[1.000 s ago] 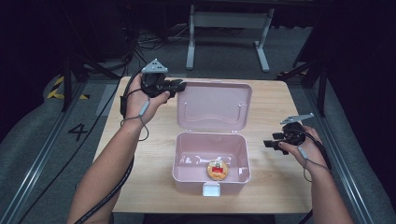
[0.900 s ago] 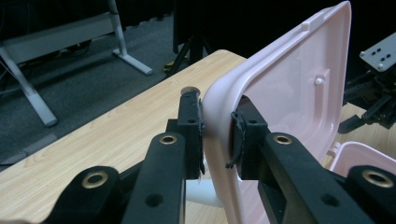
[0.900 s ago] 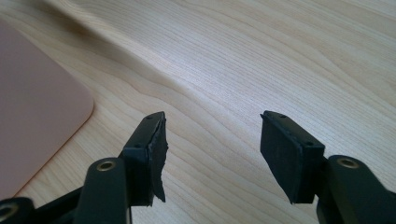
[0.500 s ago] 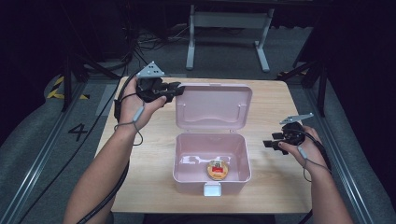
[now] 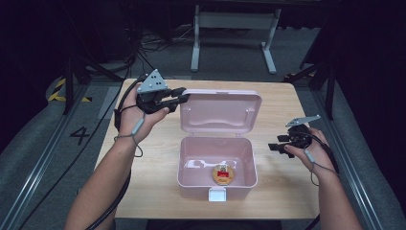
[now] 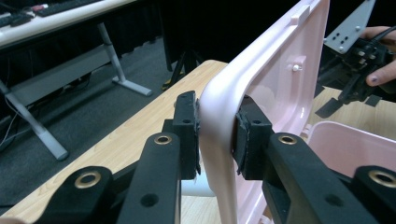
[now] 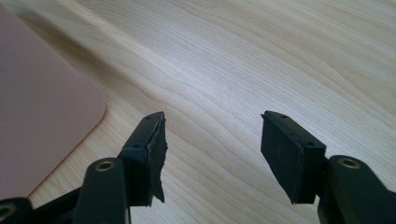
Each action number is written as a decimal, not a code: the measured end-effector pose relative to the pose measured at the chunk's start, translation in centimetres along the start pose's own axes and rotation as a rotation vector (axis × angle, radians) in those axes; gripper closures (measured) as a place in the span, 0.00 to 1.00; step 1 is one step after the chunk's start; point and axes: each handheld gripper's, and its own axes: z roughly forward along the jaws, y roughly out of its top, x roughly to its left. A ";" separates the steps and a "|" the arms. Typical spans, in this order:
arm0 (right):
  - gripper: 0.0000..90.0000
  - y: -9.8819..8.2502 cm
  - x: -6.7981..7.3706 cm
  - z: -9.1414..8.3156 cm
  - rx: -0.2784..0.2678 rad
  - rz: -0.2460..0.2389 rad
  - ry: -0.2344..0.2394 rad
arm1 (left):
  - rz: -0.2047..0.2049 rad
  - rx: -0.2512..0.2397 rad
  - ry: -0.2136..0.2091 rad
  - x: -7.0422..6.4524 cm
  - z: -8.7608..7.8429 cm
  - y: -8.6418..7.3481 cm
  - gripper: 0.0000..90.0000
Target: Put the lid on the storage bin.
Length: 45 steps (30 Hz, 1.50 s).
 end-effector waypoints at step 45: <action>1.00 3.3 6.8 -5.6 -0.070 -0.193 0.242 | -0.047 0.070 -0.092 -4.3 -3.8 -2.5 0.72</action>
